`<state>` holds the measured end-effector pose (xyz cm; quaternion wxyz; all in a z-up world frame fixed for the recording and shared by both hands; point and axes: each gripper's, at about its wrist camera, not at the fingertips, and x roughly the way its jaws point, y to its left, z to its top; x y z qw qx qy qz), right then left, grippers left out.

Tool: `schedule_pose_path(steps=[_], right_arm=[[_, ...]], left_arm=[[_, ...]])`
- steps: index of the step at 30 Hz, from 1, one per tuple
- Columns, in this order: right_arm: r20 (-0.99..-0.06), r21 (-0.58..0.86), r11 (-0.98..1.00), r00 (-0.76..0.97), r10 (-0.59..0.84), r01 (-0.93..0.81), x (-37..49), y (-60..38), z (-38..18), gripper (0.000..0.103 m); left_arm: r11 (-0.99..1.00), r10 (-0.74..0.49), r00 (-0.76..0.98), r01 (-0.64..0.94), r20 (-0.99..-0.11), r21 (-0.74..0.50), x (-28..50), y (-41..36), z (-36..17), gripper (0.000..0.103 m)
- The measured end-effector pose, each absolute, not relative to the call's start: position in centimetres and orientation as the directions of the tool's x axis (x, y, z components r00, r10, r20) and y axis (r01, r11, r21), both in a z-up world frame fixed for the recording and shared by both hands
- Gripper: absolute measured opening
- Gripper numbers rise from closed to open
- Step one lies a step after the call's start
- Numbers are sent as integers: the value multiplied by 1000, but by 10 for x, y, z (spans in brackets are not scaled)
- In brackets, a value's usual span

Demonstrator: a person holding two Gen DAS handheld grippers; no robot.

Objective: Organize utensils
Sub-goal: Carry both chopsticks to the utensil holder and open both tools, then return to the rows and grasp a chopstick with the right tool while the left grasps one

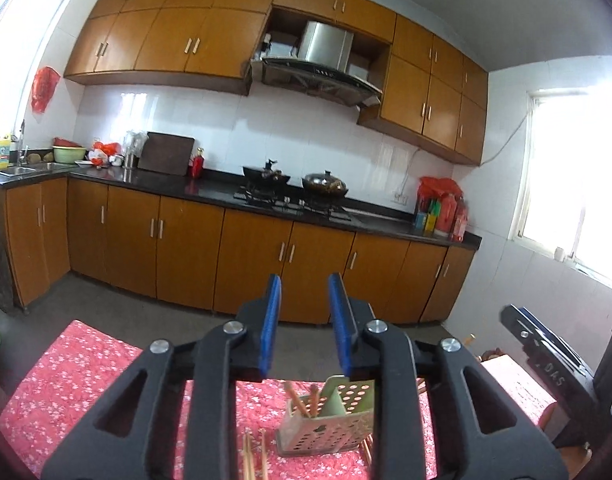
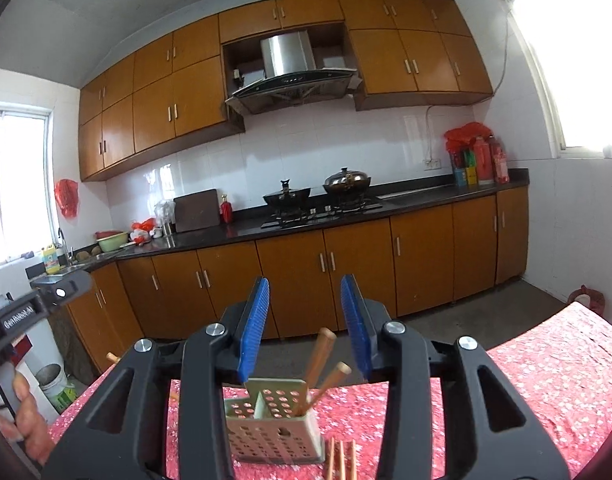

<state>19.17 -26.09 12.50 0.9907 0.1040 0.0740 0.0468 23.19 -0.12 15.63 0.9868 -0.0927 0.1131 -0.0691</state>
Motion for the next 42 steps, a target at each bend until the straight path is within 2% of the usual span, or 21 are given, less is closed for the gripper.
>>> schedule_pose_path(steps=[4, 8, 10, 13, 14, 18, 27, 28, 31, 35, 42], right_arm=[[-192, 208, 978, 979, 72, -31, 173, -280, 112, 39], [-351, 157, 987, 936, 33, 24, 170, -291, 70, 39], [-459, 143, 990, 887, 49, 19, 176, -291, 41, 38], [-619, 154, 987, 775, 123, -34, 185, -282, -11, 26], [-652, 160, 986, 744, 145, -51, 185, -277, -26, 21], [-738, 141, 985, 653, 171, -99, 182, -255, -71, 17], [-793, 126, 987, 588, 161, -101, 193, -240, -97, 12], [-791, 88, 992, 599, 126, -93, 193, -238, -98, 8], [-790, 67, 997, 609, 68, -26, 197, -248, -100, 7], [-790, 95, 995, 609, 73, 4, 199, -259, -101, 7], [-784, 90, 996, 616, 73, -3, 198, -256, -103, 7]], left_arm=[[979, -128, 966, 87, -224, -185, 202, 19, 149, 29], [991, -64, 956, 27, -287, -130, 180, 39, 120, 31], [995, -40, 934, 6, -354, -95, 177, 46, 93, 31], [998, -35, 876, 5, -481, -63, 180, 52, 46, 31], [998, -43, 854, 12, -518, -63, 181, 52, 33, 30], [993, -106, 759, 51, -642, -104, 183, 49, -18, 29], [985, -168, 671, 84, -722, -151, 183, 34, -58, 29], [984, -173, 664, 88, -728, -153, 183, 32, -60, 26], [982, -187, 638, 103, -747, -159, 187, 26, -65, 21], [979, -202, 607, 131, -769, -154, 188, 19, -74, 16], [979, -195, 567, 156, -800, -128, 190, 11, -87, 13]])
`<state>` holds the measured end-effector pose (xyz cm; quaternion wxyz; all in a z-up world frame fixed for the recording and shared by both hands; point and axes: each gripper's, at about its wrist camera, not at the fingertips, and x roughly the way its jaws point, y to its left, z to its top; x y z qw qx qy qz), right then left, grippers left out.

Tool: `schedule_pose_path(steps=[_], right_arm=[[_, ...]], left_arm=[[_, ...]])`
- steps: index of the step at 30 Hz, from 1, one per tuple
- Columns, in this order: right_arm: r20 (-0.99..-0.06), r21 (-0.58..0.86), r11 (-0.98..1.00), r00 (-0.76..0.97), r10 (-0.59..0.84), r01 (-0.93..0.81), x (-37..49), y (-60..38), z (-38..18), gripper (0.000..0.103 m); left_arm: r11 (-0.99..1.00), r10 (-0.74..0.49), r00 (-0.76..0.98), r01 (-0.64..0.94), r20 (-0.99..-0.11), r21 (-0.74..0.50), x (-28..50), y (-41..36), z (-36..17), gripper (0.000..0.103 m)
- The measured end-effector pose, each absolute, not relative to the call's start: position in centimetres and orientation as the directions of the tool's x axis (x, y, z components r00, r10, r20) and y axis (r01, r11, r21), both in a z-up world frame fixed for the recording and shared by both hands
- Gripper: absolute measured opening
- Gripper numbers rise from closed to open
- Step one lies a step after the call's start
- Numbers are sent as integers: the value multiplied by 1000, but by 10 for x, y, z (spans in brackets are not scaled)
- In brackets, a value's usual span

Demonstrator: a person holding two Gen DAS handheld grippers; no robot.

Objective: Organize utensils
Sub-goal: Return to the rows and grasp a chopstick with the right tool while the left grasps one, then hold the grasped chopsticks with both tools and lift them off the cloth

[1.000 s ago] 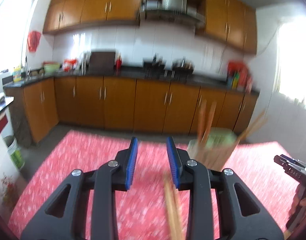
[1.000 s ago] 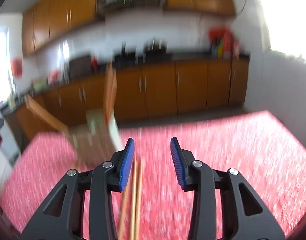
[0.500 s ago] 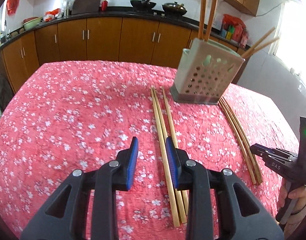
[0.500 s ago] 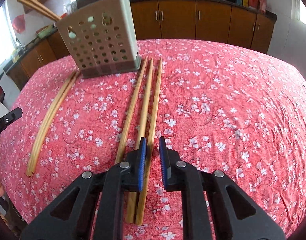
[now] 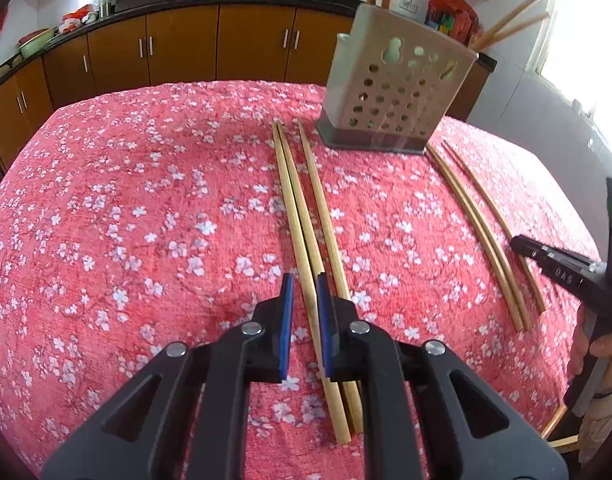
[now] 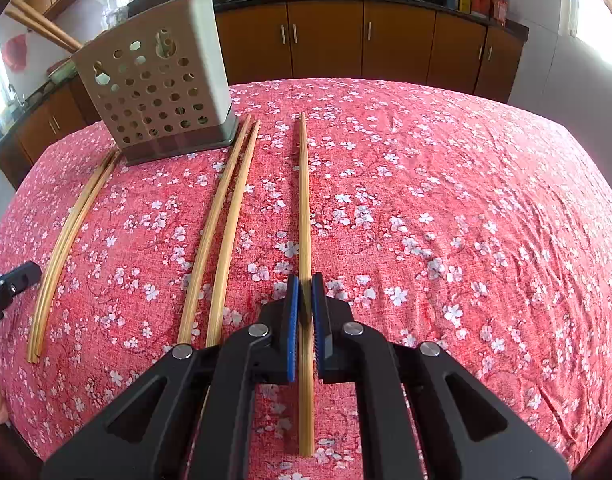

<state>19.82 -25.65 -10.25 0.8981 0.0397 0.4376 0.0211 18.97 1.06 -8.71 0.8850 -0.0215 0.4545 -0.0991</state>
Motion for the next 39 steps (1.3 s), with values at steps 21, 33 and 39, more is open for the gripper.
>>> schedule_pose_path(steps=[21, 33, 39], right_arm=[[-775, 68, 997, 631, 28, 39, 204, -273, -99, 7], [-758, 82, 995, 652, 24, 59, 209, -279, -101, 9], [-758, 83, 995, 652, 24, 59, 211, -289, -101, 9]], left_arm=[[999, 29, 583, -37, -812, 9, 226, 64, -88, 8], [996, -3, 618, -70, -786, -59, 225, 91, -90, 10], [996, 5, 618, -71, -786, -50, 221, 96, -89, 10]])
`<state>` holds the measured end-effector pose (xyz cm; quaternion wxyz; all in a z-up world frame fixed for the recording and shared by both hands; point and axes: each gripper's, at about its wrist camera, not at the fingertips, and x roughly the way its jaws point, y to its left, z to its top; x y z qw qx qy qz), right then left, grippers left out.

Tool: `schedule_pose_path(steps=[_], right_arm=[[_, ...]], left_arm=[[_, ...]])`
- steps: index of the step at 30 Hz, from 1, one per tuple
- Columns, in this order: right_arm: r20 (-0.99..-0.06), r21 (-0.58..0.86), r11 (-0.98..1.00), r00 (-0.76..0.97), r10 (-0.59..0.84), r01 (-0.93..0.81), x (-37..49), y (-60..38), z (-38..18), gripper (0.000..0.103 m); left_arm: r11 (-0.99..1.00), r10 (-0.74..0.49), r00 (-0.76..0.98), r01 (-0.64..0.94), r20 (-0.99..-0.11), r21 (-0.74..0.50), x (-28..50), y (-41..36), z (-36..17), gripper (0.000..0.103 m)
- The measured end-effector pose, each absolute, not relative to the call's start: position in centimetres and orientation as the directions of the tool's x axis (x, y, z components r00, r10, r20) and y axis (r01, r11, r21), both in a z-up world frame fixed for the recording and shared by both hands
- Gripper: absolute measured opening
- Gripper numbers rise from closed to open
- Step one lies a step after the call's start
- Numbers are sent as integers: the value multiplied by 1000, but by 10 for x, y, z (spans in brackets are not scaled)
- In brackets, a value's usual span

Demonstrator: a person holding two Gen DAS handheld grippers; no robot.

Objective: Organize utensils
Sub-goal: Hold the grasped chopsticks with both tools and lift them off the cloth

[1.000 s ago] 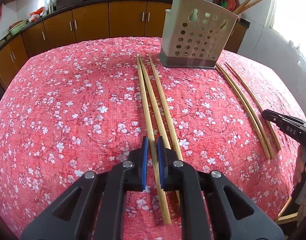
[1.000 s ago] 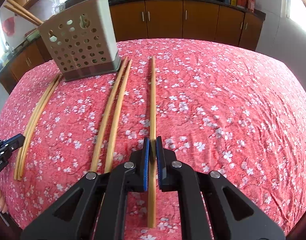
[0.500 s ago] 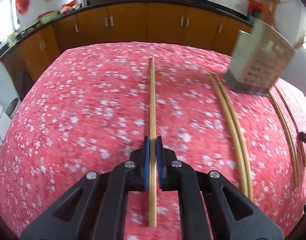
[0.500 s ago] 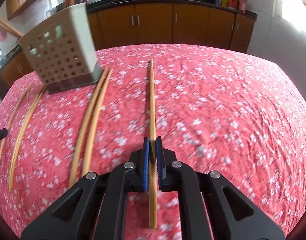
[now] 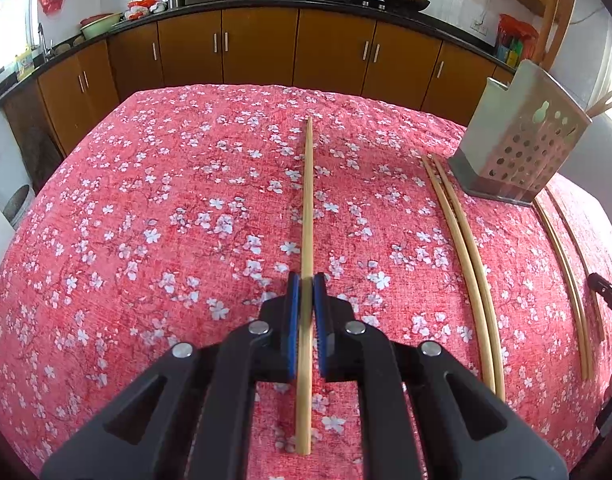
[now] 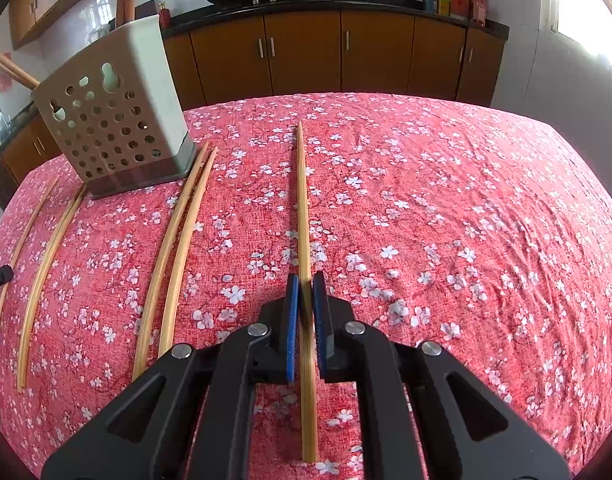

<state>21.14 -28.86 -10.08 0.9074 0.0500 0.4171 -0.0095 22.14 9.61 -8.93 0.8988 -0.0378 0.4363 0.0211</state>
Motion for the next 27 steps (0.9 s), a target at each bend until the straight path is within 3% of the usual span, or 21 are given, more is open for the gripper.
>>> schedule_pose_path(steps=[27], right_arm=[[-757, 113, 992, 652, 44, 64, 213, -294, -101, 9]], left_arm=[[996, 4, 619, -70, -786, -49, 223, 90, -90, 10]])
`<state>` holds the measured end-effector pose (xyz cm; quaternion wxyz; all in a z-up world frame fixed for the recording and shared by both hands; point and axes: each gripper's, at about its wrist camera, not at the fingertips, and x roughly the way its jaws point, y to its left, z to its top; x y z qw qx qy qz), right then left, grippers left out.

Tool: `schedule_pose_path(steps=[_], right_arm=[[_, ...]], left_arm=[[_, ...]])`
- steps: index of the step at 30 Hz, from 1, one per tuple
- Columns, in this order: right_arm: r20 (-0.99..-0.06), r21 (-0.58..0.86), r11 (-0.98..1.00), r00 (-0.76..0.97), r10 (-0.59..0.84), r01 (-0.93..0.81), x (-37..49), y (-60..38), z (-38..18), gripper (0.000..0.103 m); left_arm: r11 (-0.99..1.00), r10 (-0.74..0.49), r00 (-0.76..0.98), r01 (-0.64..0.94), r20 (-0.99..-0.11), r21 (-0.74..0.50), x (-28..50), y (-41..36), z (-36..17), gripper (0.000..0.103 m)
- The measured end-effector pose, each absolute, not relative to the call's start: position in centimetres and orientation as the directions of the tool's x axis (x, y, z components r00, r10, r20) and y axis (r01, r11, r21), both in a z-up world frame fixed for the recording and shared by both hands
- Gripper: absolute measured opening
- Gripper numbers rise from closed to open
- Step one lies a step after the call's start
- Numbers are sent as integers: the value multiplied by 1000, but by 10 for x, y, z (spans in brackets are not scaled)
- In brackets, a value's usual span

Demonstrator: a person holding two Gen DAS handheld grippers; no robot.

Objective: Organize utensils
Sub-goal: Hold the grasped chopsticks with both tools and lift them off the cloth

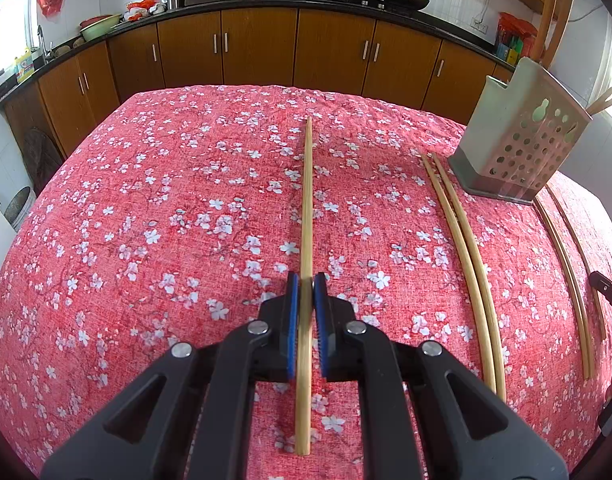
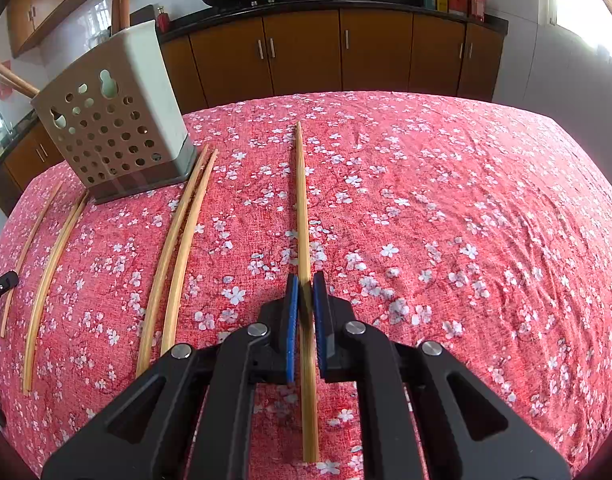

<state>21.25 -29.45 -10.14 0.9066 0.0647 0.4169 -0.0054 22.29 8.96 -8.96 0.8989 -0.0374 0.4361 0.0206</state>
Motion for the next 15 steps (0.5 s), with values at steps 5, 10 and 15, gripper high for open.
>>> schedule_pose_path(steps=[5, 10, 15], right_arm=[[-757, 113, 992, 652, 45, 64, 212, -294, -101, 9], [-757, 112, 992, 652, 44, 63, 212, -294, -101, 9], [-757, 114, 991, 652, 45, 63, 212, -294, -101, 9]], left_arm=[[996, 4, 619, -70, -785, -49, 222, 90, -90, 11], [997, 1, 620, -62, -785, -47, 222, 88, -91, 14], [998, 7, 619, -54, -786, -34, 223, 83, -91, 16]])
